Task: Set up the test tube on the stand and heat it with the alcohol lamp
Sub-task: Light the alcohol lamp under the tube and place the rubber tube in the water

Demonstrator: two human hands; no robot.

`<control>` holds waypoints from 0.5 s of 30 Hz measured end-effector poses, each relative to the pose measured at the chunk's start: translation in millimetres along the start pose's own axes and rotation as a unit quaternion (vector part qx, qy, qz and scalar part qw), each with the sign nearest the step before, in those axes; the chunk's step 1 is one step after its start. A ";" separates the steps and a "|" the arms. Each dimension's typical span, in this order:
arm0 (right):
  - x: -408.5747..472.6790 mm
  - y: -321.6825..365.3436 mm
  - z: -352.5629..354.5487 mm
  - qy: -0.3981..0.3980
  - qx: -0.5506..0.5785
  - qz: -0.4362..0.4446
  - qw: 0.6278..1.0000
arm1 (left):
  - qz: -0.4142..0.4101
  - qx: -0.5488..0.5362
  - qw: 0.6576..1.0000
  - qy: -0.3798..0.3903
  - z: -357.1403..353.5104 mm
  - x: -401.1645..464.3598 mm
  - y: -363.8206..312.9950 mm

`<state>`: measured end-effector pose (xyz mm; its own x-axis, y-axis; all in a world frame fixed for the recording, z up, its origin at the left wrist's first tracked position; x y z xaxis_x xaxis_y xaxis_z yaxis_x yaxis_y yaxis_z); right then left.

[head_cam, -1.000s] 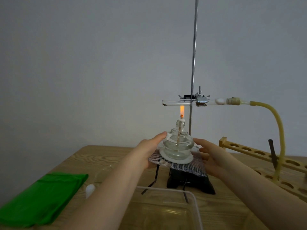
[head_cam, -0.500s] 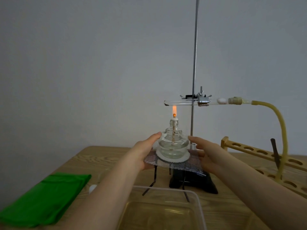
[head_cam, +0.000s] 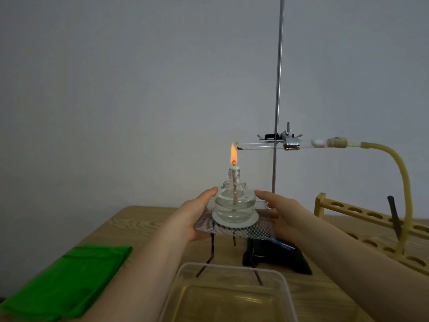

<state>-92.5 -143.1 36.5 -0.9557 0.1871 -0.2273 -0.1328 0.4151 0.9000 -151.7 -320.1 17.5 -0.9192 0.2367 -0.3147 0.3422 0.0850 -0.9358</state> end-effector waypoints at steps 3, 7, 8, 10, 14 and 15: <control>2.2 -2.2 -4.3 0.000 0.004 -0.004 1.000 | -0.004 -0.004 1.000 -0.005 5.9 1.5 -0.7; 4.7 -5.0 -8.6 0.001 0.012 -0.008 1.000 | -0.004 -0.008 1.000 -0.001 9.3 -1.0 -0.1; 4.6 -5.7 -8.9 0.002 0.013 -0.009 1.000 | -0.004 -0.008 1.000 -0.001 10.0 -0.4 0.2; 3.8 -6.3 -8.7 0.005 0.014 -0.009 1.000 | -0.006 -0.008 1.000 0.000 10.4 0.4 -0.2; 0.4 -5.6 -4.2 0.002 0.012 -0.012 1.000 | -0.001 -0.017 1.000 0.011 6.2 3.4 1.4; -0.5 -5.0 -2.8 0.000 0.014 -0.011 1.000 | -0.001 -0.016 1.000 0.012 4.7 4.4 2.0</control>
<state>-92.0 -147.8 33.1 -0.9528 0.1770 -0.2468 -0.1465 0.4441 0.8839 -156.0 -323.4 13.5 -0.9151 0.2594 -0.3088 0.3470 0.1161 -0.9306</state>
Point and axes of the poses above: each hand's wrist, its own x-axis towards the middle knuckle, its own z-axis out of the back of the hand, y = z × x, the point moved 7 cm from there along x, towards the middle knuckle, and after that the axes turned 2 degrees about x, right-handed, at the moved point
